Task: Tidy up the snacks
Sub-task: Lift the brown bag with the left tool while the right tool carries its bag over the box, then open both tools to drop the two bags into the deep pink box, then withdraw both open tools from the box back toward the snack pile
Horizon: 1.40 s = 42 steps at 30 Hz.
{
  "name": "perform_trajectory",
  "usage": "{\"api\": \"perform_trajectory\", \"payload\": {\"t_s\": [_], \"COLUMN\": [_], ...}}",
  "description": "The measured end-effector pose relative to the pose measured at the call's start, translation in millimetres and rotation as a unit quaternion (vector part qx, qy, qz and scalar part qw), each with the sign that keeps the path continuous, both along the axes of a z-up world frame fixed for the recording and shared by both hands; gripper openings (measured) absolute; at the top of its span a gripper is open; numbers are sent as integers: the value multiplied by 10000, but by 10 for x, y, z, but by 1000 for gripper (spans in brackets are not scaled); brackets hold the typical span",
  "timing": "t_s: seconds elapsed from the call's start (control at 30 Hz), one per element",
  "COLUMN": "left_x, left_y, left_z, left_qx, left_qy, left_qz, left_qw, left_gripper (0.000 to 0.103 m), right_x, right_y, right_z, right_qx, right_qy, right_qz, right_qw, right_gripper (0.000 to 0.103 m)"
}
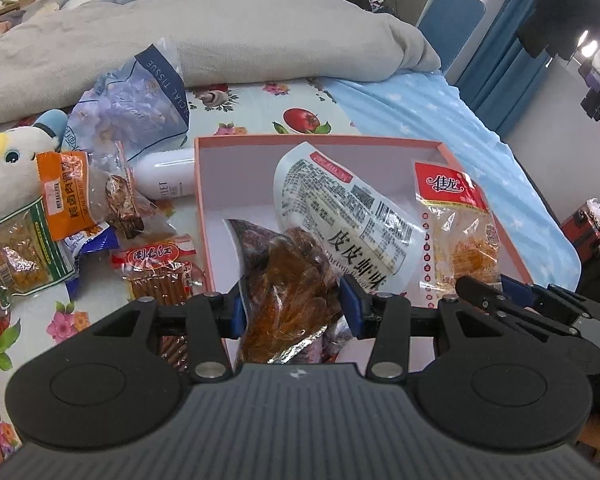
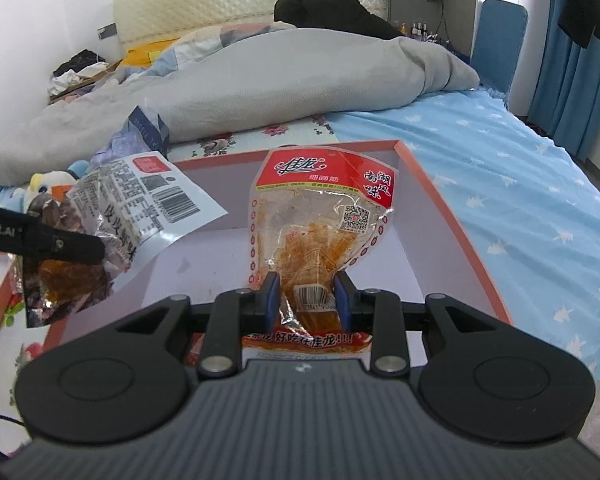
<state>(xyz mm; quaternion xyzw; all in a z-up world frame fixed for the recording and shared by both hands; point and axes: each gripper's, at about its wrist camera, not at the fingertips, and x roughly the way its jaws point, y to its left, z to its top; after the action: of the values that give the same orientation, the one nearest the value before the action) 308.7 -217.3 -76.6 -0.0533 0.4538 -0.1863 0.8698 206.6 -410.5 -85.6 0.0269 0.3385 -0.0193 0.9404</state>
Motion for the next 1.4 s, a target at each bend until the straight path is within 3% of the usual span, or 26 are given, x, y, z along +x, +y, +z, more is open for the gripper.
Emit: {"api": "perform_trajectory", "payload": {"t_s": [0.07,0.1,0.17,0.2,0.57,0.97,1.4], "left_x": [-8,-10,-12,-22,-121,-367,-626], "left_y": [-18,-27,-45,-39,120,382,795], "left_z": [15,24,40,52,262,660,741], "left_qx": [34,56,130,139,0,-303,-156], "left_qy": [-21,-18,-19,-73,-375,-1123,-1588], "left_qz": [-20,-34,-42,-42,44,57,269], "left_qw": [10000,10000,9999,9999,9993,9932,9868], "left_gripper": [53,59,72,72,72,72,72], "right_x": [-9,-6,-7,-17,-146,-265,-416], "right_y": [-12,-19,-35,-41,13,225,558], "right_z": [-8,-13,-8,0,284,643,778], "right_qx": [13,3,31,74,190,305,447], "right_qy": [4,16,-2,-21,-445,-1019,-1412], "right_qz": [-23,-51,-77,-55,51,212,346], "right_qw": [10000,10000,10000,10000,9988,9941,9884], "right_gripper": [36,38,56,56,56,56,57]}}
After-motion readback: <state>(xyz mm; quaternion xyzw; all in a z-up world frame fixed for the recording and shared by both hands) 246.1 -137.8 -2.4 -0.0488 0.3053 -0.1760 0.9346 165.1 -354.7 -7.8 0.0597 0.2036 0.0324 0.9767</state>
